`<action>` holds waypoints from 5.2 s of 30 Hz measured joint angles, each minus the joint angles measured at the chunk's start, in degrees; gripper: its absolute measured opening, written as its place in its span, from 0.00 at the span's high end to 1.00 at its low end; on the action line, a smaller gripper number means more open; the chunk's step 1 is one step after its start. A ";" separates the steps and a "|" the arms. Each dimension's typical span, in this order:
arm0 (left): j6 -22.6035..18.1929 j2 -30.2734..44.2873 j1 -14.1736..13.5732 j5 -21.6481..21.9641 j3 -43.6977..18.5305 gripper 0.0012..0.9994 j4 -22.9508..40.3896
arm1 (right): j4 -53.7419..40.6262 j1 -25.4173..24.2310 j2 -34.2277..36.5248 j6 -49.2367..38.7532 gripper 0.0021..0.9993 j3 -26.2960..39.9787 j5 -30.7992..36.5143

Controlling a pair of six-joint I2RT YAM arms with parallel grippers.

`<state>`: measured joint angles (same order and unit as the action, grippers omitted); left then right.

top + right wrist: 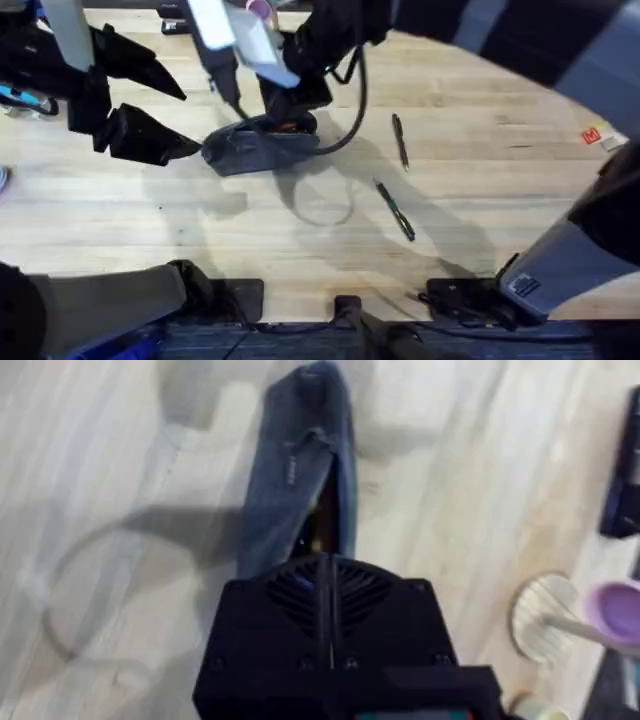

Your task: Unzip the bag, pick up the pens from the table one at a time and place them inside, then zip the bag closed.

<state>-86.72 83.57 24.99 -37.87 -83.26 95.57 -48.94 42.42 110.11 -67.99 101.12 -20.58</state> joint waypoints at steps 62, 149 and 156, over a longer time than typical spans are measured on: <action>0.17 0.00 0.00 0.00 0.00 0.00 0.02 | 4.17 1.18 6.15 23.71 0.00 0.10 0.24; 0.17 0.00 0.00 0.01 0.00 0.00 -0.20 | 10.79 -28.99 -14.22 82.76 0.00 -35.19 19.73; 0.17 0.00 0.00 0.01 0.00 0.01 -0.14 | 13.91 -26.97 -9.87 84.31 0.00 -35.19 19.96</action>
<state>-86.54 83.57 24.99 -37.85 -83.26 95.43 -35.03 15.45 100.23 16.32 65.93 -0.62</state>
